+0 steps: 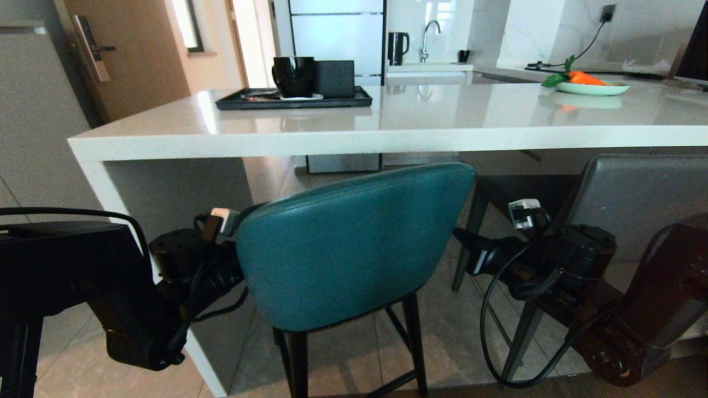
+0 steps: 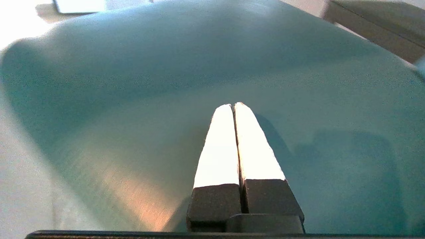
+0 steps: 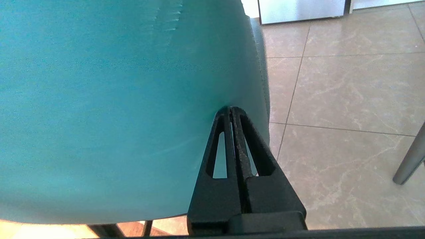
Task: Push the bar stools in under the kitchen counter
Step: Pull the blue chair out from under the dining table
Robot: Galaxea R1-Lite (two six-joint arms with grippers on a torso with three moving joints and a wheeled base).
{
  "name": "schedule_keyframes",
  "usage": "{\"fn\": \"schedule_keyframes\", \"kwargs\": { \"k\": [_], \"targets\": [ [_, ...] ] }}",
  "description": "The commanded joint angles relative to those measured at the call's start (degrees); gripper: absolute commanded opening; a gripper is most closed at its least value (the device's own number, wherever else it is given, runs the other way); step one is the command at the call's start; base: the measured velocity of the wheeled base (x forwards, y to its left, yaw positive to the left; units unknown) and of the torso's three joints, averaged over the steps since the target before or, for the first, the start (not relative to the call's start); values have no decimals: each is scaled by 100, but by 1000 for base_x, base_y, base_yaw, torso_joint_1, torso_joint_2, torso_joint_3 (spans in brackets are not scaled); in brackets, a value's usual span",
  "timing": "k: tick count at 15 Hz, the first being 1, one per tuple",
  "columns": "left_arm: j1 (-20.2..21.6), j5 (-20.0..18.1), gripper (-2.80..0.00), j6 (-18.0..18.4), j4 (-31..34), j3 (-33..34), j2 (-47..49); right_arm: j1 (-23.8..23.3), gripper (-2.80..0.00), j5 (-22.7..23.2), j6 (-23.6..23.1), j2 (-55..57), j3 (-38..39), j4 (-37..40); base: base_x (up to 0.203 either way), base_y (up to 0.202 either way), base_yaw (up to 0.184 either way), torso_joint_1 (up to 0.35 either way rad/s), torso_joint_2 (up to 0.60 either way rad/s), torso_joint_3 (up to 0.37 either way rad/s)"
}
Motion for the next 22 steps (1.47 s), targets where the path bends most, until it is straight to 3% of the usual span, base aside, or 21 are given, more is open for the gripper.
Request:
{"fn": "schedule_keyframes", "kwargs": {
  "k": [1, 6, 8, 12, 14, 17, 22],
  "targets": [
    [10, 9, -280, -8, -70, -24, 19, -5, -280, -17, 8, -15, -3, -48, 0, 0, 0, 0, 0, 0],
    [-8, 24, -280, -11, -70, 56, -10, -4, -280, -17, 9, 18, -19, -48, 0, 0, 0, 0, 0, 0],
    [-8, 198, -280, -8, -70, 246, -141, -261, -280, 14, 36, 140, -317, -48, 0, 0, 0, 0, 0, 0],
    [123, 581, -280, -17, -70, 874, -429, -1255, -280, 1053, 41, 375, -729, -48, 0, 0, 0, 0, 0, 0],
    [167, 610, -280, -17, -70, 1068, -584, -1424, -280, 1248, 43, 591, -1091, -48, 0, 0, 0, 0, 0, 0],
    [149, 951, -280, -33, -70, 1270, -797, -1318, -280, 1449, 43, 887, -1959, -37, 0, 0, 0, 0, 0, 0],
    [-67, 1024, -280, -35, -70, 1150, -645, -749, -280, 1480, 20, 1583, -3065, 254, 0, 0, 0, 0, 0, 0]
  ]
}}
